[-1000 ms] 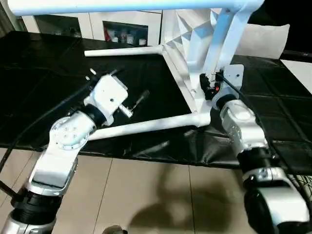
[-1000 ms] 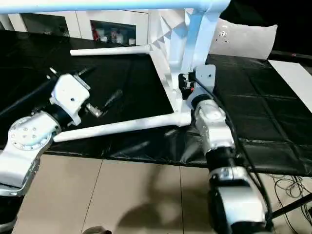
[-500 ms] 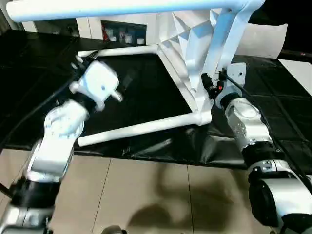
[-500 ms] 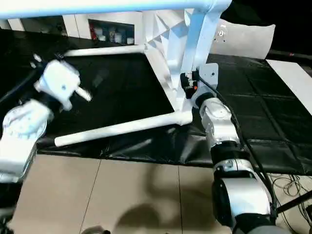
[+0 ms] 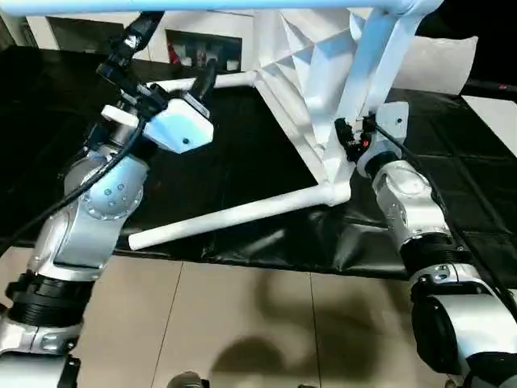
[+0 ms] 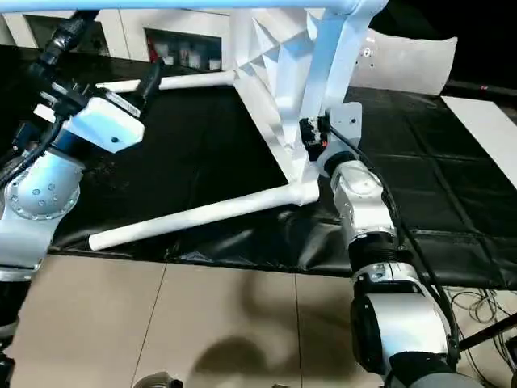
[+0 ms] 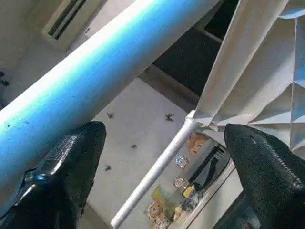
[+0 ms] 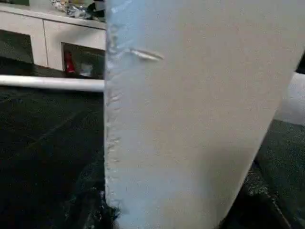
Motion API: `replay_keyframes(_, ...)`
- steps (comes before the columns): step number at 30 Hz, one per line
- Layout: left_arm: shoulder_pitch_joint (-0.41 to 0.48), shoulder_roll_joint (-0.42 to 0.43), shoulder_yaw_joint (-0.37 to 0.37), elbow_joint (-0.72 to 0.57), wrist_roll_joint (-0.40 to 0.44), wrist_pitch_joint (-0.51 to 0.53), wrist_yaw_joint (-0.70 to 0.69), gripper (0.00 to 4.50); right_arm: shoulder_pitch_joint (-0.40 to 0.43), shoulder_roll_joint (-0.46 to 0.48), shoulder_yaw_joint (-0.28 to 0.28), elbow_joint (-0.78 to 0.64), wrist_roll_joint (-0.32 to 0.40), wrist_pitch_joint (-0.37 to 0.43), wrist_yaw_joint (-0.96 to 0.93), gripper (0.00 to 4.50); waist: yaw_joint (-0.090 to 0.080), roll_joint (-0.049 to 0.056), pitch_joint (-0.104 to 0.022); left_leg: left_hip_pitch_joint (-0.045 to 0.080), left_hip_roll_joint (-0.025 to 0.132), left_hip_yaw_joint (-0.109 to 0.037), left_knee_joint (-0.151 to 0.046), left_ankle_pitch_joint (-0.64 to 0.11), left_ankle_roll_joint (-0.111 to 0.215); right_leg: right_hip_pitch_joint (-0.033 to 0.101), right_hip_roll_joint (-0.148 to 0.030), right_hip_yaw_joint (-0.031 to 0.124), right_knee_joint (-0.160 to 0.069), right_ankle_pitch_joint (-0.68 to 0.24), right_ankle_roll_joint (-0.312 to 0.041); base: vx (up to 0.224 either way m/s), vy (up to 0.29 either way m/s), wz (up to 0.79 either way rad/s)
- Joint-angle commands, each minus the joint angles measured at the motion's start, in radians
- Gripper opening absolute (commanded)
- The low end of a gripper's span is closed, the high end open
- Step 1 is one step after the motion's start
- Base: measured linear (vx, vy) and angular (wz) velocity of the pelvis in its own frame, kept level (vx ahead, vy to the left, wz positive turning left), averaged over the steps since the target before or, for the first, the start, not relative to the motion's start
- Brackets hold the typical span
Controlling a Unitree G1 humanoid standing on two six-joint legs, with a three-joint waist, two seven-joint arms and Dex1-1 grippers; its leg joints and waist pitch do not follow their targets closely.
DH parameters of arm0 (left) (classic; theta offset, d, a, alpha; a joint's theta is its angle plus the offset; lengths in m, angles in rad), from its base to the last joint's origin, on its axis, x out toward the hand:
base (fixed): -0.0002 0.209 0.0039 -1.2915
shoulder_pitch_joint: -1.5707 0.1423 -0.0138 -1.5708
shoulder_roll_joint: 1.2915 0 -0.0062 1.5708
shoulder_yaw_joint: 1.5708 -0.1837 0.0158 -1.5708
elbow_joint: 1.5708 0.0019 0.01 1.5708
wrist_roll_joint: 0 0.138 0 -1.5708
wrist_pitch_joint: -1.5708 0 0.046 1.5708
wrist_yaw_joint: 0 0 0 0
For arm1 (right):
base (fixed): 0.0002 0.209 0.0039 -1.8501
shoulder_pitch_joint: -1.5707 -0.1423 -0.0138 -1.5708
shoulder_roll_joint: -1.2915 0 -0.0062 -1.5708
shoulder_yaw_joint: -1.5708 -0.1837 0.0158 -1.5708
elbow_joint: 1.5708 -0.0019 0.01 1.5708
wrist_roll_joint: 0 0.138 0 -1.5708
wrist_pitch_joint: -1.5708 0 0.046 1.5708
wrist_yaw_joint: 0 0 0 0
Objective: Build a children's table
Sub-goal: Flip table
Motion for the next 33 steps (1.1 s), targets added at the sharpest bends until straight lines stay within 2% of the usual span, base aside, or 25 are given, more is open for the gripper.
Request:
replay_keyframes(1, -0.006, -0.003, -0.045, 0.013, -0.013, 0.002, -0.057, 4.5, 0.007, -0.01, 0.05, 0.022, -0.072, 0.032, -0.02, 1.72, 0.006, 0.013, -0.071, 0.019, 0.057, -0.022, -0.06, -0.072, 0.021, 0.049, -0.091, 0.06, -0.058, 0.062, -0.213, 0.0, 0.0, 0.0)
replay_keyframes(3, 0.021, -0.011, -0.071, 0.03, -0.034, 0.016, -0.101, 4.5, 0.0, -0.011, 0.045, 0.03, -0.079, 0.044, -0.058, 1.72, 0.011, 0.013, -0.069, 0.022, 0.06, -0.022, -0.064, -0.124, 0.005, 0.048, -0.096, 0.061, -0.065, -0.005, -0.205, 0.0, 0.0, 0.0)
replay_keyframes(4, 0.036, -0.025, -0.083, 0.017, -0.059, 0.002, -0.114, 4.5, -0.012, -0.015, 0.038, 0.042, -0.086, 0.05, -0.103, 1.72, 0.01, 0.018, -0.068, 0.023, 0.061, -0.023, -0.068, -0.145, -0.016, 0.046, -0.095, 0.061, -0.066, -0.024, -0.202, 0.0, 0.0, 0.0)
replay_keyframes(5, 0.042, -0.034, -0.091, 0.007, -0.075, -0.009, -0.122, 4.5, -0.021, -0.017, 0.033, 0.05, -0.091, 0.054, -0.13, 1.72, 0.01, 0.018, -0.068, 0.023, 0.061, -0.023, -0.068, -0.145, -0.016, 0.046, -0.095, 0.061, -0.066, -0.024, -0.202, 0.0, 0.0, 0.0)
replay_keyframes(6, 0.052, -0.047, -0.136, -0.021, -0.129, -0.068, -0.168, 4.5, -0.04, -0.016, 0.023, 0.067, -0.095, 0.057, -0.18, 1.72, 0.011, 0.012, -0.069, 0.023, 0.06, -0.022, -0.068, -0.155, -0.023, 0.047, -0.095, 0.062, -0.067, -0.032, -0.2, 0.0, 0.0, 0.0)
replay_keyframes(8, 0.058, -0.057, -0.16, -0.036, -0.158, -0.097, -0.194, 4.5, -0.048, -0.012, 0.025, 0.074, -0.101, 0.058, -0.198, 1.72, 0.018, 0.015, -0.068, 0.026, 0.06, -0.02, -0.068, -0.172, -0.029, 0.041, -0.096, 0.063, -0.071, -0.053, -0.191, 0.0, 0.0, 0.0)
replay_keyframes(10, 0.053, -0.066, -0.155, -0.047, -0.133, -0.11, -0.16, 4.5, -0.052, -0.008, 0.037, 0.078, -0.113, 0.059, -0.202, 1.7, 0.021, 0.015, -0.069, 0.023, 0.061, -0.021, -0.069, -0.176, -0.03, 0.044, -0.095, 0.063, -0.069, -0.046, -0.177, 0.0, 0.0, 0.0)
replay_keyframes(11, 0.038, -0.073, -0.132, -0.06, -0.09, -0.121, -0.102, 4.5, -0.054, -0.009, 0.055, 0.079, -0.135, 0.059, -0.216, 1.7, 0.02, 0.017, -0.068, 0.022, 0.062, -0.022, -0.069, -0.174, -0.03, 0.045, -0.094, 0.063, -0.068, -0.043, -0.172, 0.0, 0.0, 0.0)
replay_keyframes(12, 0.001, -0.079, -0.073, -0.083, -0.025, -0.12, -0.002, 4.5, -0.053, -0.016, 0.088, 0.076, -0.176, 0.057, -0.234, 1.7, 0.016, 0.013, -0.069, 0.022, 0.062, -0.022, -0.068, -0.166, -0.029, 0.048, -0.091, 0.063, -0.067, -0.031, -0.16, 0.0, 0.0, 0.0)
replay_keyframes(15, -0.023, -0.067, -0.037, -0.099, 0.008, -0.119, 0.037, 4.5, -0.051, -0.015, 0.088, 0.076, -0.178, 0.062, -0.248, 1.7, 0.018, 0.012, -0.069, 0.021, 0.059, -0.022, -0.065, -0.152, -0.024, 0.05, -0.094, 0.063, -0.068, -0.036, -0.152, 0.0, 0.0, 0.0)
replay_keyframes(16, -0.035, -0.059, -0.015, -0.106, 0.03, -0.111, 0.057, 4.5, -0.05, -0.016, 0.094, 0.077, -0.184, 0.061, -0.256, 1.7, 0.017, 0.007, -0.068, 0.02, 0.059, -0.021, -0.065, -0.145, -0.019, 0.049, -0.091, 0.063, -0.068, -0.037, -0.149, 0.0, 0.0, 0.0)
replay_keyframes(19, -0.054, -0.029, 0.043, -0.097, 0.084, -0.054, 0.1, 4.5, -0.054, -0.018, 0.103, 0.08, -0.191, 0.048, -0.286, 1.7, 0.018, 0.012, -0.069, 0.02, 0.058, -0.021, -0.064, -0.138, -0.02, 0.045, -0.09, 0.063, -0.067, -0.046, -0.144, 0.0, 0.0, 0.0)
replay_keyframes(22, -0.058, -0.012, 0.047, -0.075, 0.097, -0.01, 0.081, 4.5, -0.054, -0.016, 0.102, 0.074, -0.188, 0.047, -0.29, 1.7, 0.02, 0.013, -0.069, 0.022, 0.057, -0.021, -0.065, -0.156, -0.03, 0.041, -0.09, 0.063, -0.068, -0.07, -0.136, 0.0, 0.0, 0.0)
replay_keyframes(27, -0.056, -0.009, 0.054, -0.023, 0.097, 0.041, 0.049, 4.5, -0.051, -0.011, 0.101, 0.065, -0.181, 0.044, -0.285, 1.7, 0.026, 0.013, -0.071, 0.02, 0.056, -0.021, -0.065, -0.145, -0.03, 0.04, -0.091, 0.063, -0.065, -0.041, -0.14, 0.0, 0.0, 0.0)
replay_keyframes(33, -0.067, 0.013, 0.04, 0.044, 0.094, 0.083, -0.012, 3.89, -0.041, -0.015, 0.115, 0.049, -0.178, 0.042, -0.29, 1.7, 0.027, 0.015, -0.07, 0.02, 0.055, -0.021, -0.065, -0.144, -0.022, 0.039, -0.09, 0.063, -0.066, -0.031, -0.146, 0.0, 0.0, 0.0)
